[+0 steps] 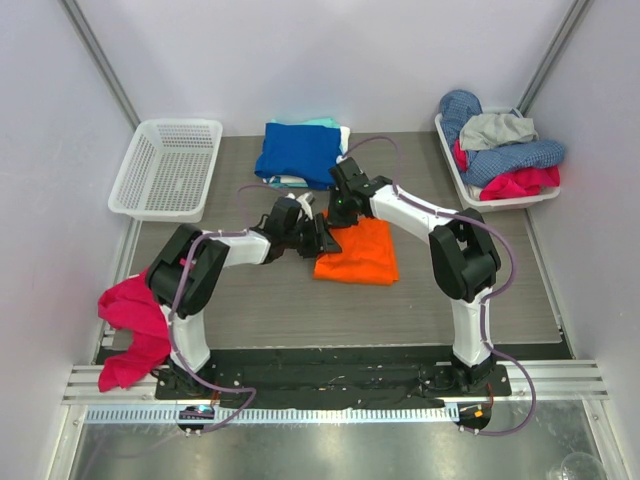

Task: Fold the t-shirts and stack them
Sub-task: Neatly place the folded tshirt to the corner

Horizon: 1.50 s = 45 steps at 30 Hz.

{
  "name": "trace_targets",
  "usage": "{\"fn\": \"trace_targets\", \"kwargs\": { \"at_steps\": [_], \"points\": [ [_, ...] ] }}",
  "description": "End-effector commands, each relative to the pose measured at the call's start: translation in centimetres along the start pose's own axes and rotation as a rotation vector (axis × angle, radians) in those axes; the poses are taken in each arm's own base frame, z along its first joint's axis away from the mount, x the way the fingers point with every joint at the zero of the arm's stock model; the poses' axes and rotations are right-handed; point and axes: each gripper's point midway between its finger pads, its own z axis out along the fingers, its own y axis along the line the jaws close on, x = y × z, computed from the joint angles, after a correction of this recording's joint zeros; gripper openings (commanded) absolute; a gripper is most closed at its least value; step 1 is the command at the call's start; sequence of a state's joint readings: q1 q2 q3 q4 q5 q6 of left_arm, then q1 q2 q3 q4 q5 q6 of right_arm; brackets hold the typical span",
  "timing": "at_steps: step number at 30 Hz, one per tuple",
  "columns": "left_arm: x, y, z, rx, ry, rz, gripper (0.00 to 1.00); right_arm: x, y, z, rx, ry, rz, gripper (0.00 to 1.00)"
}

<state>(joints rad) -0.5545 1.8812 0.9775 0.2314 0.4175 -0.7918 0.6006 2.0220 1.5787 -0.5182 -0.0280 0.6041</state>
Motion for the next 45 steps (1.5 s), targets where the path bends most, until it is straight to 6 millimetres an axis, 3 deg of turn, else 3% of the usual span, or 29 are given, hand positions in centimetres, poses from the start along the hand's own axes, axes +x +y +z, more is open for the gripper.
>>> {"fn": "trace_targets", "kwargs": {
  "at_steps": [1, 2, 3, 4, 5, 6, 8, 10, 11, 12, 16, 18, 19, 21, 22, 23, 24, 25, 26, 27, 28, 29, 30, 32, 38, 39, 40, 45],
  "points": [
    [-1.3, -2.0, 1.1, 0.071, -0.052, 0.049, 0.33, -2.0, 5.0, -3.6, -0.166, -0.055, 0.008, 0.01],
    [-1.3, -2.0, 1.3, 0.072, -0.051, 0.049, 0.14, -2.0, 5.0, -3.6, -0.17, -0.052, 0.01, 0.01],
    [-1.4, -1.8, 1.4, 0.07, -0.053, 0.047, 0.04, -1.9, 5.1, -3.7, -0.175, -0.05, 0.01, 0.01],
    [-1.2, -1.6, 1.6, 0.065, -0.05, 0.043, 0.0, -2.0, 5.2, -3.8, -0.18, -0.05, 0.012, 0.08],
    [-1.3, -1.7, 1.7, 0.069, -0.052, 0.044, 0.0, -2.1, 5.3, -4.1, -0.183, -0.053, 0.018, 0.26],
    [-1.3, -1.7, 1.7, 0.072, -0.051, 0.044, 0.0, -2.5, 4.8, -4.3, -0.167, -0.07, 0.026, 0.53],
    [-1.3, -1.9, 1.5, 0.075, -0.05, 0.045, 0.0, -4.1, 3.2, -5.3, -0.116, -0.128, 0.061, 0.66],
    [-1.5, -2.1, 1.3, 0.072, -0.053, 0.057, 0.0, -7.2, 0.1, -7.9, -0.027, -0.257, 0.123, 0.82],
    [-1.4, -2.1, 1.1, 0.068, -0.045, 0.058, 0.0, -8.4, -0.4, -10.2, -0.021, -0.314, 0.139, 0.84],
    [-1.3, -2.1, 1.1, 0.065, -0.043, 0.065, 0.0, -9.0, -1.5, -10.9, 0.001, -0.34, 0.154, 0.86],
    [-2.2, -3.5, 0.6, 0.086, -0.037, 0.094, 0.0, -10.2, -4.1, -14.6, 0.057, -0.411, 0.141, 0.87],
    [-2.0, -3.8, 0.4, 0.077, 0.004, 0.102, 0.0, -9.3, -5.0, -15.8, 0.087, -0.415, 0.129, 0.88],
    [-3.0, -4.9, 0.2, 0.095, -0.003, 0.155, 0.0, -8.8, -5.3, -16.0, 0.091, -0.411, 0.129, 0.88],
    [-2.5, -5.2, 0.0, 0.094, 0.07, 0.184, 0.0, -6.8, -6.6, -15.7, 0.114, -0.383, 0.134, 0.88],
    [-4.1, -6.7, -0.2, 0.111, 0.057, 0.259, 0.0, -6.3, -6.6, -16.8, 0.098, -0.395, 0.14, 0.88],
    [-3.1, -5.4, 0.0, 0.063, 0.128, 0.258, 0.0, -4.6, -7.5, -16.0, 0.112, -0.364, 0.157, 0.88],
    [-3.3, -5.7, 0.1, 0.062, 0.15, 0.285, 0.0, -3.7, -7.8, -15.8, 0.108, -0.353, 0.169, 0.88],
    [-4.2, -6.6, -0.3, 0.054, 0.169, 0.309, 0.0, -3.3, -7.3, -16.7, 0.064, -0.368, 0.179, 0.88],
    [-4.3, -6.1, 0.2, 0.045, 0.192, 0.37, 0.0, -0.7, -8.6, -15.2, 0.079, -0.315, 0.202, 0.88],
    [-6.2, -7.5, 0.1, 0.055, 0.168, 0.415, 0.0, 0.2, -8.8, -15.1, 0.065, -0.306, 0.213, 0.88],
    [-5.8, -6.9, -0.2, 0.021, 0.212, 0.422, 0.0, 0.8, -8.6, -15.5, 0.036, -0.315, 0.223, 0.88],
    [-6.4, -6.9, 0.0, 0.006, 0.213, 0.464, 0.0, 3.0, -9.7, -14.4, 0.054, -0.274, 0.229, 0.88],
    [-7.8, -7.1, 0.6, -0.007, 0.197, 0.496, 0.0, 3.8, -10.0, -14.2, 0.054, -0.264, 0.237, 0.88],
    [-8.1, -6.5, 0.7, -0.047, 0.227, 0.529, 0.0, 5.8, -10.9, -13.9, 0.066, -0.237, 0.238, 0.88],
    [-11.5, -6.4, 2.1, -0.125, 0.193, 0.594, 0.0, 8.7, -12.5, -14.2, 0.087, -0.21, 0.249, 0.88],
    [-12.6, -7.4, 2.0, -0.118, 0.163, 0.62, 0.0, 8.8, -12.4, -14.6, 0.076, -0.221, 0.252, 0.88],
    [-12.5, -6.7, 2.4, -0.133, 0.18, 0.62, 0.0, 9.1, -12.5, -14.6, 0.073, -0.217, 0.261, 0.88],
    [-15.7, -7.1, 2.7, -0.189, 0.085, 0.693, 0.0, 10.5, -12.8, -14.7, 0.06, -0.192, 0.272, 0.88]
  ]
}}
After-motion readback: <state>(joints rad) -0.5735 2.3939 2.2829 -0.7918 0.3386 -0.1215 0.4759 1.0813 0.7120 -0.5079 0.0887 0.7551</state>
